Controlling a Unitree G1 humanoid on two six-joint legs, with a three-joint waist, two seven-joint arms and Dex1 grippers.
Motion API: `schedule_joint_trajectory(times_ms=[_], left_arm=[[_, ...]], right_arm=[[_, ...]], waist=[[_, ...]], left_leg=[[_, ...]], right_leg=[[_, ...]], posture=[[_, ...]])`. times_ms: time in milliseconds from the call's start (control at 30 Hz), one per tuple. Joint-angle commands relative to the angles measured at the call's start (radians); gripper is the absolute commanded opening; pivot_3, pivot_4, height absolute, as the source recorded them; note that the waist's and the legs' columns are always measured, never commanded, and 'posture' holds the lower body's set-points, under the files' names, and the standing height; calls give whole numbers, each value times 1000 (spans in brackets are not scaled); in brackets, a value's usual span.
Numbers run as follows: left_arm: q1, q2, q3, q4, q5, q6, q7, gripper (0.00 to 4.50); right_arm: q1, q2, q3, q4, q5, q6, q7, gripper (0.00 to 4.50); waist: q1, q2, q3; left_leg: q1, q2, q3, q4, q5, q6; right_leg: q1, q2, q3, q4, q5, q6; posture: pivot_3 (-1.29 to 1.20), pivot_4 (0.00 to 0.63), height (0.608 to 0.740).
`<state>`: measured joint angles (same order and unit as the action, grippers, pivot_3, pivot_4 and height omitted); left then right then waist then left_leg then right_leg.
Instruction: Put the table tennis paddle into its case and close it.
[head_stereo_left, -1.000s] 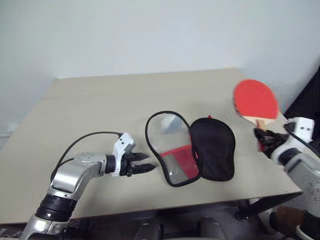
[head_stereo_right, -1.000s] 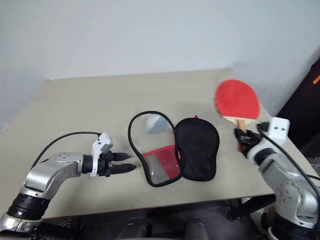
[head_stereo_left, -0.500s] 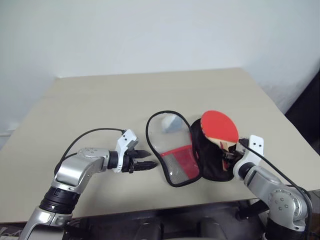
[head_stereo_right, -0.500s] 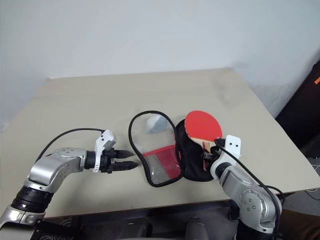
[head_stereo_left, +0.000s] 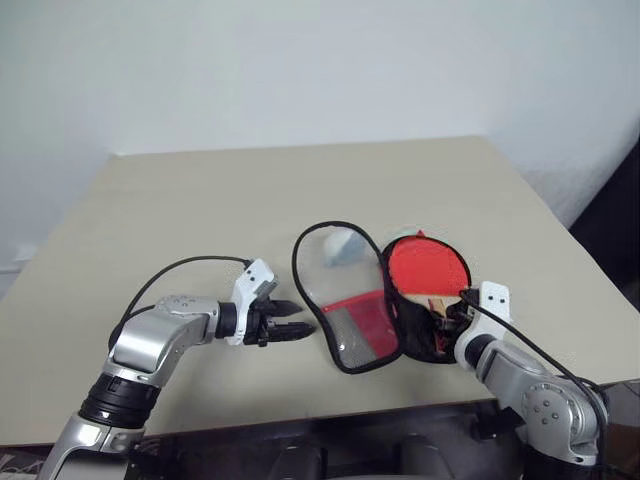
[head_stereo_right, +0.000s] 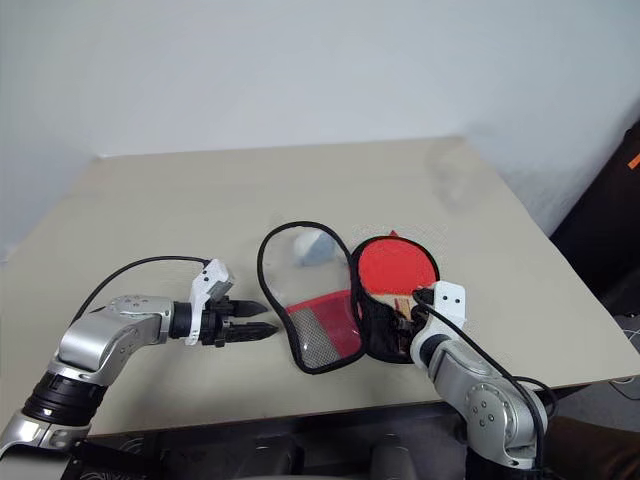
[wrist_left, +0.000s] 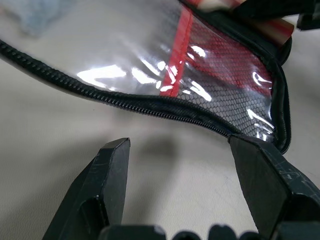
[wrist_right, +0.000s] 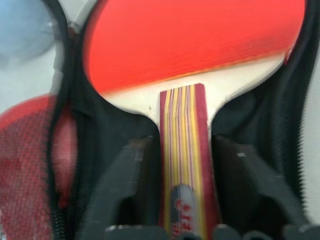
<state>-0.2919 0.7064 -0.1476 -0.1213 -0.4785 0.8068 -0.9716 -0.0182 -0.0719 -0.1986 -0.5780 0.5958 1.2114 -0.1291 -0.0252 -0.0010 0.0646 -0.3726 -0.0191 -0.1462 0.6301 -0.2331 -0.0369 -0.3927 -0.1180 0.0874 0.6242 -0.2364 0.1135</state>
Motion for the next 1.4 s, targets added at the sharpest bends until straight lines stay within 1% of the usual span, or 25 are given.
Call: schedule_joint_trajectory(times_ms=[33, 100, 133, 200, 267, 367, 433, 467, 500, 533, 600, 700, 800, 900, 1000, 1067, 1167, 1300, 1400], left_arm=[[-11, 10, 25, -27, -2, -3, 1, 3318], [-14, 9, 31, -24, -5, -2, 3, 3318], [-17, 7, 37, -23, -9, 0, 4, 3318], [-22, 8, 43, -14, -12, -1, 2, 3318], [-26, 14, 40, -5, -3, -10, -5, 3318], [-34, 16, 29, 13, 9, -24, -17, 3318], [-46, 7, 13, 33, 20, -36, -23, 3318], [-53, -4, -10, 49, 36, -57, -30, 3318], [-65, -23, -37, 71, 58, -85, -33, 3318], [-77, -41, -57, 92, 75, -106, -33, 3318], [-124, -113, -74, 145, 78, -111, -24, 3318], [-193, -210, -85, 199, 63, -92, -27, 3318], [-272, -328, -88, 234, 33, -69, -27, 3318], [-335, -451, -80, 258, 0, -34, -2, 3318], [-361, -523, -93, 286, 16, -32, 25, 3318], [-360, -545, -108, 298, 34, -36, 35, 3318], [-340, -543, -121, 295, 57, -37, 54, 3318], [-311, -516, -79, 255, 69, -21, 126, 3318], [-304, -497, -50, 219, 59, 67, 191, 3318]], right_arm=[[-5, -16, 14, -15, -13, -2, 17, 3499], [9, -48, 7, -49, 4, -9, 56, 4223], [24, -78, 2, -80, 20, -14, 92, 4482], [65, -157, -27, -153, 53, -62, 189, 4482], [85, -217, -104, -182, 112, -104, 276, 4482], [69, -305, -288, -147, 255, -170, 413, 4482], [47, -338, -357, -100, 339, -222, 495, 4482], [40, -346, -361, -74, 315, -290, 535, 4482], [31, -355, -341, -43, 241, -361, 535, 4482], [17, -360, -324, -10, 207, -386, 526, 4482], [-30, -341, -308, 48, 200, -409, 491, 4482], [-76, -313, -283, 84, 173, -467, 460, 4482], [-126, -270, -293, 130, 179, -507, 407, 4482], [-157, -252, -305, 158, 168, -564, 376, 4482], [-193, -235, -353, 193, 211, -601, 335, 4482], [-204, -233, -370, 212, 211, -621, 315, 4482], [-206, -228, -371, 239, 191, -643, 281, 4482], [-185, -227, -334, 246, 153, -654, 251, 4482], [-166, -228, -296, 243, 112, -654, 240, 4482]], waist=[[0, 0, 0], [1, 0, 0], [2, 0, 0], [5, 0, 0], [2, 0, 0], [0, -1, 0], [0, -1, 0], [0, -1, 0], [1, -2, 0], [1, -2, 0], [4, -2, 0], [5, -2, 0], [5, -2, 0], [4, -1, 0], [0, -1, 0], [0, 0, 0], [0, 0, 0], [0, 1, 0], [0, 1, 0]], left_leg=[[0, 0, 0, 0, 0, 0], [0, 0, 0, 0, 0, 0], [0, 0, 0, 0, 0, 0], [-1, 0, 0, 0, 0, 0], [-2, -1, 0, 1, 0, 0], [-1, 0, 0, 1, 0, 0], [-1, 0, 0, 1, 0, 0], [-1, 0, 0, 1, 0, 0], [-1, 0, 0, 1, 0, 0], [-1, 0, 0, 1, 0, 0], [-1, -1, 0, 2, 0, 0], [-3, -1, -1, 4, 0, 0], [-3, -2, -2, 5, 0, 0], [-4, -2, -2, 6, 0, 0], [-3, -2, -1, 5, 0, 0], [-2, -2, -1, 4, 0, 0], [-2, -2, -1, 4, 0, 0], [-2, -2, -1, 4, 0, 0], [-2, -2, -1, 4, 0, 0]], right_leg=[[0, 0, 0, 0, 0, 0], [0, 0, 0, 0, 0, 0], [0, 0, 0, 0, 0, 0], [0, 0, 0, -1, 0, 0], [0, -1, 0, -1, 0, 0], [0, 0, 0, -1, 0, 0], [1, 0, 0, -1, 0, 0], [1, 0, 0, -1, 0, 0], [1, 0, 0, -1, 0, 0], [1, 0, -1, -1, 0, 0], [2, 0, 0, -2, 0, 0], [1, 0, 0, -1, 0, 1], [2, 0, 0, -1, 1, 1], [2, 0, 0, -1, 1, 2], [2, 0, 1, -1, 1, 2], [2, 0, 2, -1, 1, 2], [2, 1, 2, -1, 1, 2], [2, 1, 3, -1, 1, 2], [2, 1, 3, -1, 1, 2]], posture=[[0, 0, 740], [0, 0, 740], [0, 0, 740], [0, 0, 740], [0, 0, 740], [0, 0, 740], [0, 0, 740], [0, 0, 740], [0, 0, 740], [0, 0, 740], [0, 0, 740], [0, 0, 740], [0, 0, 740], [0, 0, 740], [0, 0, 740], [0, 0, 740], [0, 0, 740], [0, 0, 740], [0, 0, 740]])
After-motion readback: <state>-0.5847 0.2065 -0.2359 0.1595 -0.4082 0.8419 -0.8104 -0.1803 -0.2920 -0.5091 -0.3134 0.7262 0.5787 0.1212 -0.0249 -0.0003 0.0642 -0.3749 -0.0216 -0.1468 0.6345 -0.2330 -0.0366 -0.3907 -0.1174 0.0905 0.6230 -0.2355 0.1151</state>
